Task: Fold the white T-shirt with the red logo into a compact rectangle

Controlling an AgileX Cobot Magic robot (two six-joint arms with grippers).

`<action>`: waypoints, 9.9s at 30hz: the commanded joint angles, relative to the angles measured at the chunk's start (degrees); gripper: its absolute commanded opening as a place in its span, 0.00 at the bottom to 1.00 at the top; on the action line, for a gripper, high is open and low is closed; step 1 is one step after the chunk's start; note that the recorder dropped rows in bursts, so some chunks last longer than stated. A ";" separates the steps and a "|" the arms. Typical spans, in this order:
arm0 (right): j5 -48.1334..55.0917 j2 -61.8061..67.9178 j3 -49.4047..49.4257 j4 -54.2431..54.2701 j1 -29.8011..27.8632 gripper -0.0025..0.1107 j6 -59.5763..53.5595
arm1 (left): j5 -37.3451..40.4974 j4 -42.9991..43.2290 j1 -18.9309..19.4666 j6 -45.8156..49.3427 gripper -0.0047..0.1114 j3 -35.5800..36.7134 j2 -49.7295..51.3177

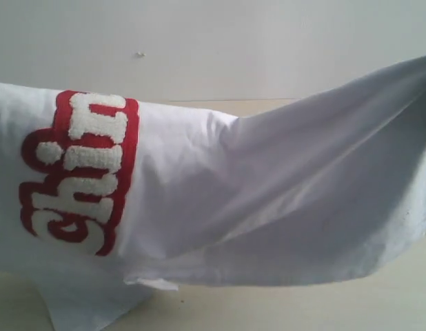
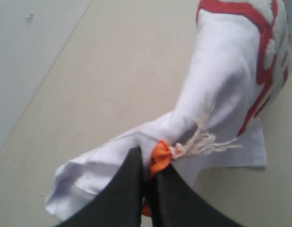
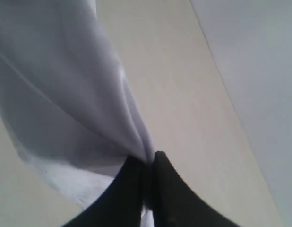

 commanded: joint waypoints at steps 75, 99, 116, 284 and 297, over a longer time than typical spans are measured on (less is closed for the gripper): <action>-29.12 33.48 16.70 -10.08 6.89 0.02 57.84 | -19.54 -13.30 8.80 -31.13 0.04 19.60 34.62; -25.69 33.26 19.44 1.93 6.89 0.02 47.11 | -25.44 -13.33 8.80 -38.63 0.64 42.60 24.03; -26.32 33.26 19.44 2.07 6.89 0.02 47.11 | -27.46 -30.36 8.80 -25.37 0.64 43.82 33.28; -29.67 32.64 19.44 -6.73 6.89 0.02 56.01 | 2.24 -69.09 25.14 5.05 0.04 20.54 43.42; -28.93 26.62 19.44 -13.44 6.89 0.02 62.77 | -17.19 -79.22 -8.66 5.05 0.04 12.63 45.73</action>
